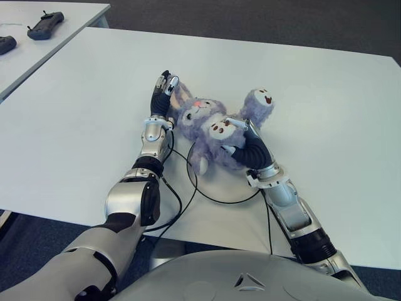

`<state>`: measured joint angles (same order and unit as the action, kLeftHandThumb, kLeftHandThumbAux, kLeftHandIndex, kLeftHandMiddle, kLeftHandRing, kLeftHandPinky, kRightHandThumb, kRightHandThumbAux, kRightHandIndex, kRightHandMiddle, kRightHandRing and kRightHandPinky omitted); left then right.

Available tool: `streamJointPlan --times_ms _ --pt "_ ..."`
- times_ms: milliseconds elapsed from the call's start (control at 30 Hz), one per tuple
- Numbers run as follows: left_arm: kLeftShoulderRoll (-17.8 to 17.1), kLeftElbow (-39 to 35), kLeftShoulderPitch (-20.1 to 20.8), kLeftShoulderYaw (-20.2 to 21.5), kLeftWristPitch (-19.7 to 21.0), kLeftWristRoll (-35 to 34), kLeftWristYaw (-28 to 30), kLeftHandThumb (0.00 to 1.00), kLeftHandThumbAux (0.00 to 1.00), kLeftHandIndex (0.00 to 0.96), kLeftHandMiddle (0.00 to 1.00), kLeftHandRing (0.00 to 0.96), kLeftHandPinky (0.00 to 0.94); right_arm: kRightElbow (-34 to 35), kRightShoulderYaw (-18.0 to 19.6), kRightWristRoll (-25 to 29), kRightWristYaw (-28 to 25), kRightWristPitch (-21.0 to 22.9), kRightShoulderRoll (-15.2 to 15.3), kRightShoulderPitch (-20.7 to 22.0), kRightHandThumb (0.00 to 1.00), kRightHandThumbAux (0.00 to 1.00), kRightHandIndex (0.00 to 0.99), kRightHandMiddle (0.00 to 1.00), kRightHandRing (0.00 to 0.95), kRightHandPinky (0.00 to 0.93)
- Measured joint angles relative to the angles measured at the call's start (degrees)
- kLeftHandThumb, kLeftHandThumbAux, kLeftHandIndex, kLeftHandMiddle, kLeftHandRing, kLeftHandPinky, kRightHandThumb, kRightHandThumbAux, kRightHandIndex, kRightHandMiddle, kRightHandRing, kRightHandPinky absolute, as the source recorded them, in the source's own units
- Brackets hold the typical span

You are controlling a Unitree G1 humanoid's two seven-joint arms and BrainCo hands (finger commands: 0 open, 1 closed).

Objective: Put the doll into the plate.

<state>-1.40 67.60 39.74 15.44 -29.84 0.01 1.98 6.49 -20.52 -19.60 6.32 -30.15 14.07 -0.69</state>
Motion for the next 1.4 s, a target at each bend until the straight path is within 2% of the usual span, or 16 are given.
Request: streamJointPlan --times_ms 233,533,867,1067,1400 --pt "-0.2 0.0 0.0 -0.1 -0.1 0.0 0.0 0.0 0.384 0.0 0.0 0.0 0.0 2.4 -0.9 1.9 0.0 4.2 -0.6 -1.9 0.706 0.714 0.439 0.888 0.878 0.865" --pt "-0.8 0.0 -0.3 -0.2 -0.3 0.0 0.0 0.0 0.393 0.0 0.0 0.0 0.0 5.7 -3.0 1.8 0.1 6.8 -5.2 -7.4 0.705 0.715 0.438 0.888 0.875 0.856" --pt "-0.8 0.0 -0.5 -0.2 -0.2 0.0 0.0 0.0 0.403 0.0 0.0 0.0 0.0 6.8 -4.7 1.4 0.0 7.6 -7.6 -9.7 0.708 0.714 0.44 0.861 0.855 0.83" --pt "-0.9 0.0 -0.6 -0.2 -0.3 0.0 0.0 0.0 0.398 0.0 0.0 0.0 0.0 6.8 -5.4 1.6 -0.1 7.6 -8.5 -10.5 0.708 0.711 0.438 0.809 0.816 0.8" --pt "-0.9 0.1 -0.6 -0.2 -0.2 0.0 0.0 0.0 0.384 0.0 0.0 0.0 0.0 7.0 -5.9 1.3 -0.2 7.6 -8.6 -10.8 0.704 0.707 0.436 0.766 0.778 0.774"
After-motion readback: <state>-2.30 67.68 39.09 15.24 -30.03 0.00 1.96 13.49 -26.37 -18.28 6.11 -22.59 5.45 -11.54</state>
